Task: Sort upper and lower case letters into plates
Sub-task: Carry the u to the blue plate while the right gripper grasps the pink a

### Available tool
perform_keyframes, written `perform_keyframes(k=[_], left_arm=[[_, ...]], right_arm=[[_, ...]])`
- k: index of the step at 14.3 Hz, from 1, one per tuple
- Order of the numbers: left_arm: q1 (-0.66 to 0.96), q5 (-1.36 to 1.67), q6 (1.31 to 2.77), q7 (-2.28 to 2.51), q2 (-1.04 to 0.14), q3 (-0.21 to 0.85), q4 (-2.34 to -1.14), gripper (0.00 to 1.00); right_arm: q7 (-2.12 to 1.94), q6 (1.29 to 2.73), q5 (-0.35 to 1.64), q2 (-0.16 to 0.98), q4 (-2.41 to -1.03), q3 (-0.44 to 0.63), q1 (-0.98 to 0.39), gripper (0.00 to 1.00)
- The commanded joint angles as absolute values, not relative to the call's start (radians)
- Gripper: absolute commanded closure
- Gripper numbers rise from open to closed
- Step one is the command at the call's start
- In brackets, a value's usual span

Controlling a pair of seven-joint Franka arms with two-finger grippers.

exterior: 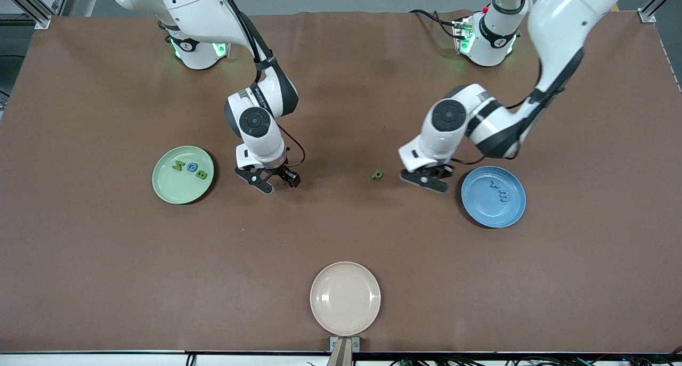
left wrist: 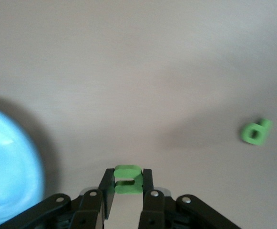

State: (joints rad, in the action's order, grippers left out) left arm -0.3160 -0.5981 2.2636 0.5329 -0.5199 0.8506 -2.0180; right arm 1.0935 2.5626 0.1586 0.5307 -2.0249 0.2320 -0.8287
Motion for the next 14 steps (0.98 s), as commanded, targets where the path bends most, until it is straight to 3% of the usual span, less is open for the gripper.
perform_keyframes(k=[1,11,14], left_arm=[[-0.438,-0.587,2.258,0.511,-0.506,0.876,-2.037,0.94],[-0.588,-0.678,2.260,0.388,-0.600,0.851,-2.055,0.94],[-0.588,-0.712,2.260,0.388,-0.614,0.844,-2.065,0.94]], right_arm=[[1.109,2.572,0.179,0.552,-2.013,0.241,-0.850,0.32],[1.141,2.579,0.207,0.572,-2.013,0.241,-0.881,0.49],[1.141,2.571,0.207,0.572,-2.013,0.241,-0.879,0.85]])
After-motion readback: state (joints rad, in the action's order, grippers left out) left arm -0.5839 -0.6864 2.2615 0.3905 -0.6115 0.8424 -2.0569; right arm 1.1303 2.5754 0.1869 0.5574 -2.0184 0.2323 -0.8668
